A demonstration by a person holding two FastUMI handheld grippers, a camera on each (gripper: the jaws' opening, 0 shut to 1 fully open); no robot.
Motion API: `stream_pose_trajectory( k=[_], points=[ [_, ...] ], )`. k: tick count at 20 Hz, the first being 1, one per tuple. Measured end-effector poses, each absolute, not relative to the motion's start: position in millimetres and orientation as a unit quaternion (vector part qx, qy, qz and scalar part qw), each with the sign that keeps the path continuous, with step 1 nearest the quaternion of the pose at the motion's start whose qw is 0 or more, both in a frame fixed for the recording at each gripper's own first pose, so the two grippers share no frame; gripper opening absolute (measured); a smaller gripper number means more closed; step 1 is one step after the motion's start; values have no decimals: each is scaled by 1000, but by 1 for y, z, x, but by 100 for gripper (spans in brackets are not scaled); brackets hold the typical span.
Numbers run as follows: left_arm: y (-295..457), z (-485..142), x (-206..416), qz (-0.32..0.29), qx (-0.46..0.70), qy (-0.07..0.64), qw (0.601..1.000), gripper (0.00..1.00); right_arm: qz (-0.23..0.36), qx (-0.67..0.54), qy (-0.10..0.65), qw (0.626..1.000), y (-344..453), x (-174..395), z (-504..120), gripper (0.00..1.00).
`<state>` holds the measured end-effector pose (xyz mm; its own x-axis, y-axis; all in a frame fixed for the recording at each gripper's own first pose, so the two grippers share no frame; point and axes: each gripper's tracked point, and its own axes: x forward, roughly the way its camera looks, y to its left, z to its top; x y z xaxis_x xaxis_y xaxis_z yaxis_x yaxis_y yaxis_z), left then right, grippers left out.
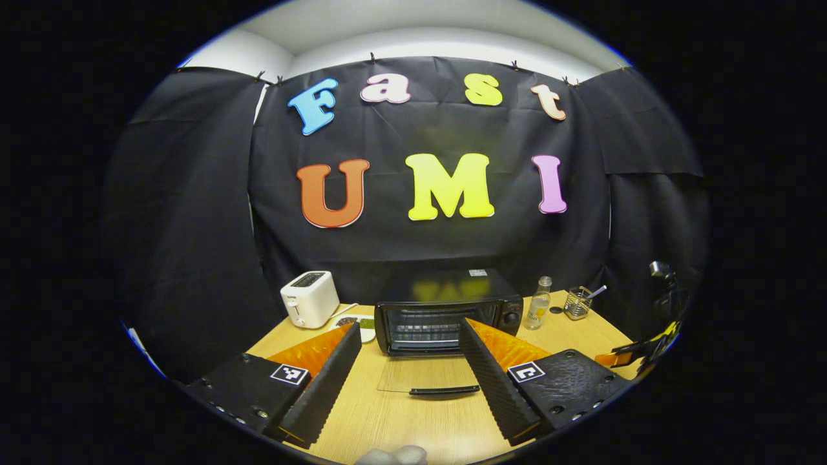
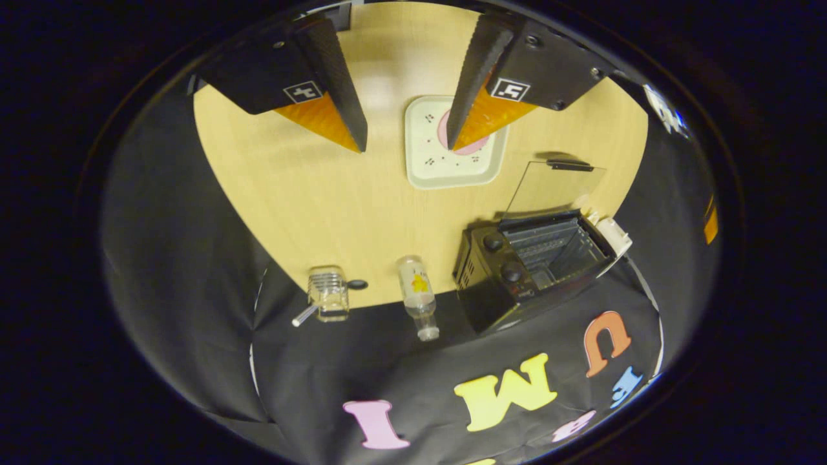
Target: Open the electric oven with the left hand, put the food in, and close the electric oven.
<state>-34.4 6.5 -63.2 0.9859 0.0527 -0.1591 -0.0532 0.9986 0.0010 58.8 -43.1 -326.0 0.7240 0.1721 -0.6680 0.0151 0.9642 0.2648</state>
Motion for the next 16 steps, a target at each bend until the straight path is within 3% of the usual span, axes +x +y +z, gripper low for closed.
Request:
stream_pose_trajectory(
  k=[2, 3, 4, 6, 7, 8, 10, 11, 12, 16],
  points=[
    [5, -51, -41, 45, 5, 75, 996, 96, 56, 146, 396, 905, -42, 71, -347, 73],
    [3, -45, -45, 52, 3, 75, 996, 96, 63, 152, 409, 898, -42, 75, -356, 61],
    [1, -41, -47, 60, 2, 75, 995, 96, 72, 157, 422, 890, -41, 81, -365, 64],
    [-2, -35, -51, 79, 1, 75, 994, 96, 94, 168, 449, 873, -33, 89, -378, 59],
    [-4, -33, -54, 87, 0, 77, 993, 96, 98, 171, 461, 865, -30, 94, -385, 55],
    [-6, -34, -56, 96, -1, 79, 992, 96, 102, 174, 472, 858, -28, 97, -389, 45],
    [-8, -34, -62, 111, -1, 85, 990, 96, 105, 171, 490, 848, -29, 103, -396, 43],
    [-10, -35, -64, 118, -2, 88, 989, 96, 105, 167, 501, 843, -31, 103, -399, 27],
    [-10, -38, -67, 124, -3, 92, 988, 96, 107, 165, 513, 835, -31, 105, -401, 32],
    [-7, -39, -79, 153, -9, 95, 984, 96, 103, 162, 554, 810, -34, 105, -401, 21]
  ],
)
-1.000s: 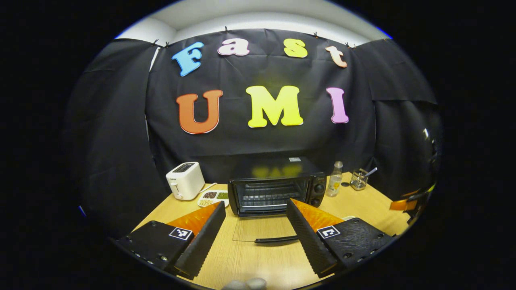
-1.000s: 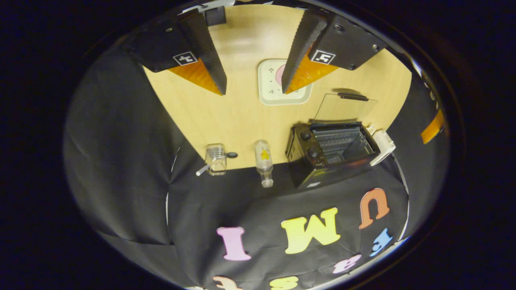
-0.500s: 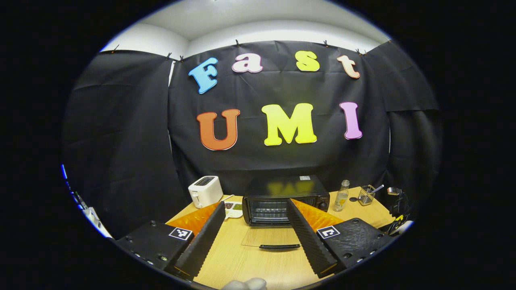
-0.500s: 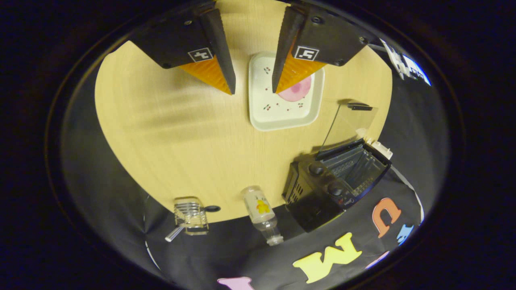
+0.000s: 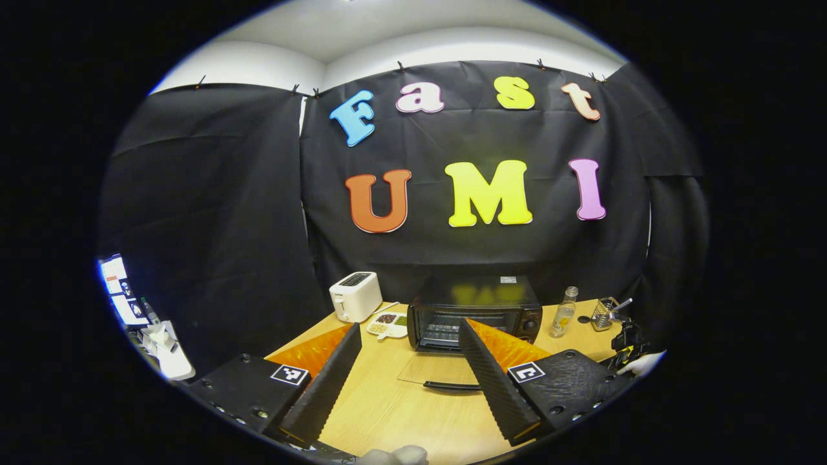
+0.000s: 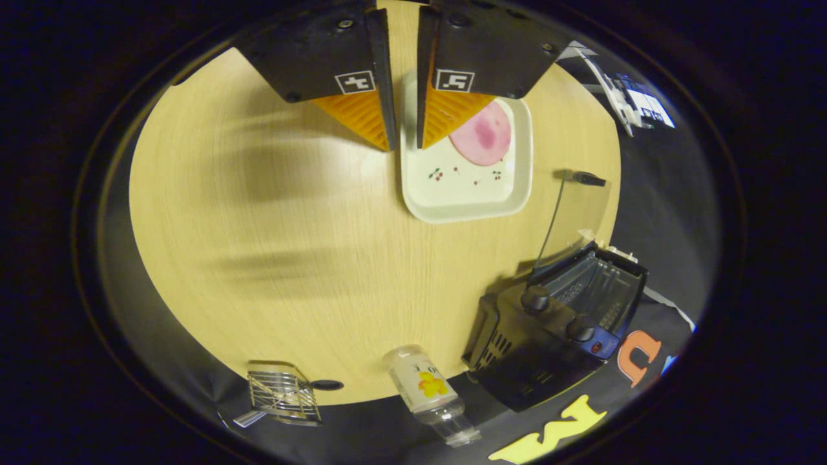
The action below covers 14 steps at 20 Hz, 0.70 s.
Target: Open the electric oven with the left hand, put the food in, and close the electric oven.
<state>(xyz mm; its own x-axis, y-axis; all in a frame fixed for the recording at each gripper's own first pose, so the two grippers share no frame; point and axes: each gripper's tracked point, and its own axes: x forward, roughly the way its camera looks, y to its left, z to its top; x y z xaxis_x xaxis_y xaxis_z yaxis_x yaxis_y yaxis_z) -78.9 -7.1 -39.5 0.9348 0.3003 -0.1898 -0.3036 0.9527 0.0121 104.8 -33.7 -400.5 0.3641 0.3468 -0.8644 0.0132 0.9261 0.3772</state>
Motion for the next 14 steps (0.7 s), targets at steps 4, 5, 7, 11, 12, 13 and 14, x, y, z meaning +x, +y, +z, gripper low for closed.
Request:
stream_pose_trajectory(
  k=[4, 5, 7, 11, 12, 13, 14],
  points=[
    [-10, -46, -89, 174, -26, 94, 980, 96, 110, 176, 604, 769, -35, 107, -405, 10],
    [-11, -46, -92, 177, -29, 92, 979, 96, 115, 199, 612, 756, -34, 108, -405, 8],
    [-13, -45, -97, 183, -31, 86, 979, 96, 139, 251, 620, 730, -34, 108, -404, 5],
    [-14, -40, -103, 189, -26, 86, 978, 96, 172, 365, 598, 693, -34, 105, -400, 2],
    [-14, -39, -102, 188, -23, 90, 978, 96, 175, 387, 587, 689, -35, 104, -401, 4],
    [-13, -38, -103, 186, -19, 94, 978, 96, 172, 405, 575, 690, -35, 104, -400, 4],
    [-12, -37, -103, 183, -15, 97, 978, 96, 169, 422, 562, 691, -38, 104, -398, 4]
  ],
)
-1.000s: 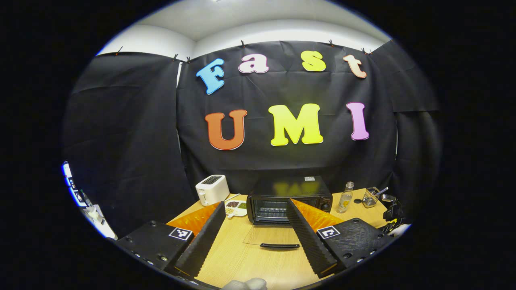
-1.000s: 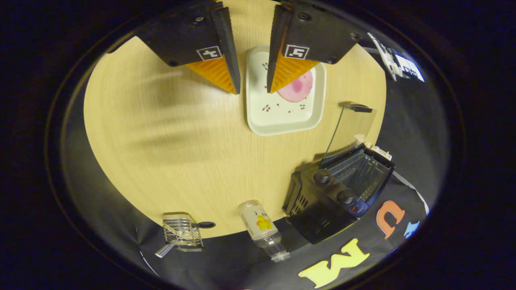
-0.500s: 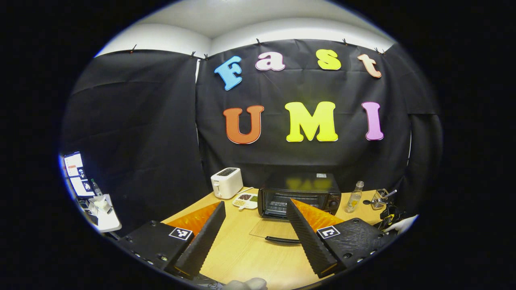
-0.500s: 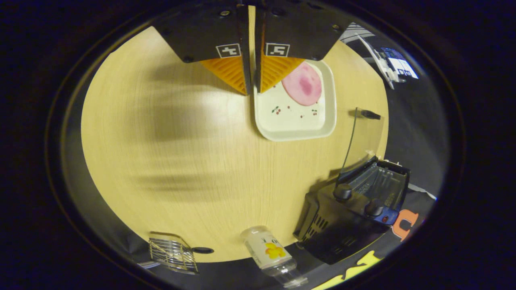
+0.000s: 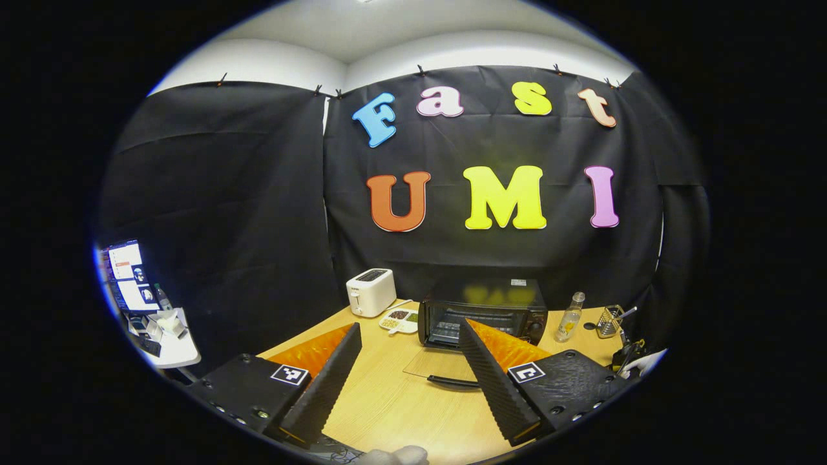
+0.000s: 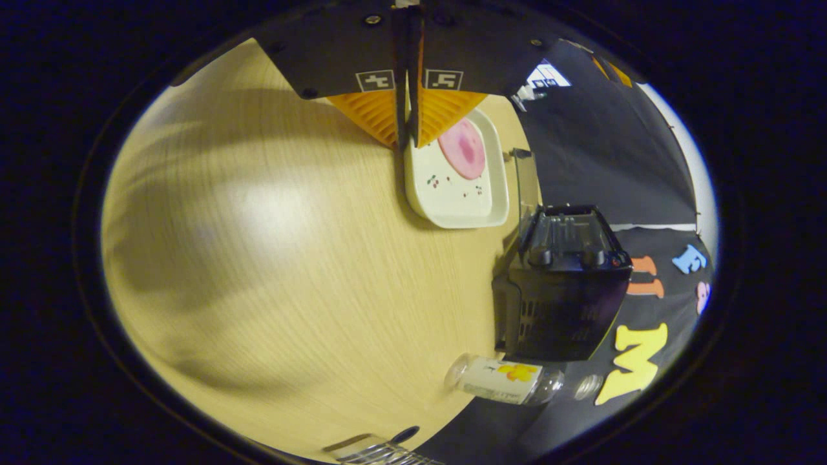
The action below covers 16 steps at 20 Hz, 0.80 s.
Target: Open the electric oven with the left hand, put the food in, and close the electric oven.
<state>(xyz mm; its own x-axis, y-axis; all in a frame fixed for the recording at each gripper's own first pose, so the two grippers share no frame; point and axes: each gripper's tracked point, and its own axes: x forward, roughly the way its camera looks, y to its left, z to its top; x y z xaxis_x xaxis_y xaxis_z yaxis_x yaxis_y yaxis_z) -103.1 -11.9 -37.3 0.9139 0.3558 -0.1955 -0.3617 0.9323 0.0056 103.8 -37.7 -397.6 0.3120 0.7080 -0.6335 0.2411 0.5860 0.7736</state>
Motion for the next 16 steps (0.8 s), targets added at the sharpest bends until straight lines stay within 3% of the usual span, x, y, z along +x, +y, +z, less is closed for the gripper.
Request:
stream_pose_trajectory(
  k=[9, 16],
  points=[
    [4, -33, -89, 158, -4, 104, 982, 96, 86, 507, 469, 718, -36, 91, -348, 4],
    [41, -37, -80, 127, -12, 106, 986, 96, 37, 537, 438, 720, 44, 73, -314, 4]
  ],
)
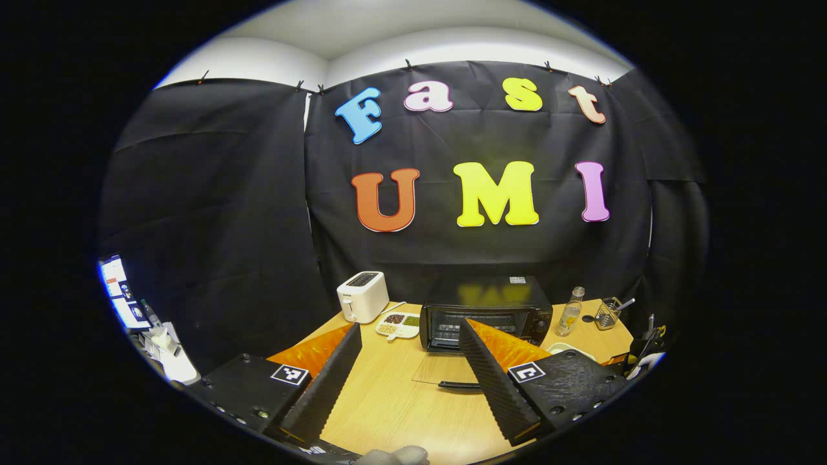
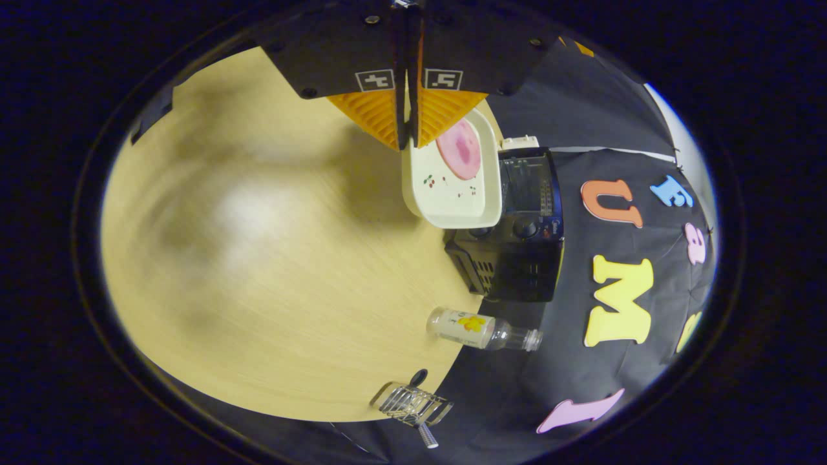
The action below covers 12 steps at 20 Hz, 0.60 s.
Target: Open the electric oven with the left hand, put the food in, and close the electric oven.
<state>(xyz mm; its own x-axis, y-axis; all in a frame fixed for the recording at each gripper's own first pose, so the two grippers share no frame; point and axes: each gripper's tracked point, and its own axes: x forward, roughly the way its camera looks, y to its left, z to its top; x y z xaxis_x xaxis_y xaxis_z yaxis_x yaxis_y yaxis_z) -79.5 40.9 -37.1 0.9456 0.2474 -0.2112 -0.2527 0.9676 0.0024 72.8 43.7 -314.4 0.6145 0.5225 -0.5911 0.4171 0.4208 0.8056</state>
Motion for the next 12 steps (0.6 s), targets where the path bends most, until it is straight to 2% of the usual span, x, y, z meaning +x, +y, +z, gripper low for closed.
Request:
stream_pose_trajectory(
  k=[3, 12],
  points=[
    [69, -40, -79, 116, -7, 108, 987, 96, 26, 545, 427, 721, 92, 63, -308, 4],
    [155, -54, -80, 109, -8, 112, 988, 96, 46, 549, 453, 701, 246, 50, -317, 4]
  ],
)
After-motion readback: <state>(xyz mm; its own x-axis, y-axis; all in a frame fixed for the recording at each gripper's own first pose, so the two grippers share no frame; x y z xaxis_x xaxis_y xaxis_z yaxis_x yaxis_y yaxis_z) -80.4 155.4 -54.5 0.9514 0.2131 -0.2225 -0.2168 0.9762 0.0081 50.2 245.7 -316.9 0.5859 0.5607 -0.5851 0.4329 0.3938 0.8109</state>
